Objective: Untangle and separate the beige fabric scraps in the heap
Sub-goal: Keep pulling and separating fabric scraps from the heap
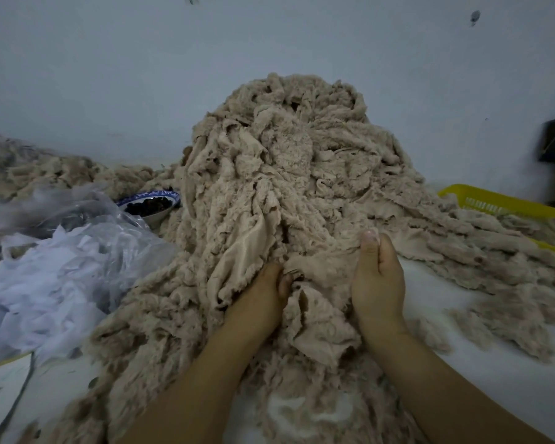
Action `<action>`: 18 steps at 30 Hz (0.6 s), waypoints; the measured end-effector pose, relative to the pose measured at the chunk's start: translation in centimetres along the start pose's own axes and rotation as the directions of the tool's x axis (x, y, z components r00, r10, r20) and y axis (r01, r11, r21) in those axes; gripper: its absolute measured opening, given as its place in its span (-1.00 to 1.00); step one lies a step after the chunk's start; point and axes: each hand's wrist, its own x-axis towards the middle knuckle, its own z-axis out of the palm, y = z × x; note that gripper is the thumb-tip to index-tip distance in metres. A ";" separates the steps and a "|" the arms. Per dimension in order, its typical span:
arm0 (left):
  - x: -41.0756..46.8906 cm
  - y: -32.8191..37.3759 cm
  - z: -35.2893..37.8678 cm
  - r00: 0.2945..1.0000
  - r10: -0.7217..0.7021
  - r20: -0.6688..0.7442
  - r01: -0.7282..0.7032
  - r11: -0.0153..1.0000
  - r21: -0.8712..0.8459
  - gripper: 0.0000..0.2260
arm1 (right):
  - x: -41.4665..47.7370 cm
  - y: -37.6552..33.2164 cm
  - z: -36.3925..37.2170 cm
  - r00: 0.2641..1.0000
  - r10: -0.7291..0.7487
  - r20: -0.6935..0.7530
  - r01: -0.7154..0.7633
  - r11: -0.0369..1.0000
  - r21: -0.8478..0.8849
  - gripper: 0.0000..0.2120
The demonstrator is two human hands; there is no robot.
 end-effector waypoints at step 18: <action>-1.9 3.5 0.8 1.000 -0.007 0.022 0.020 0.745 -0.667 -0.65 | -0.9 -0.6 0.0 0.947 -0.015 0.320 0.046 0.995 -0.089 -0.64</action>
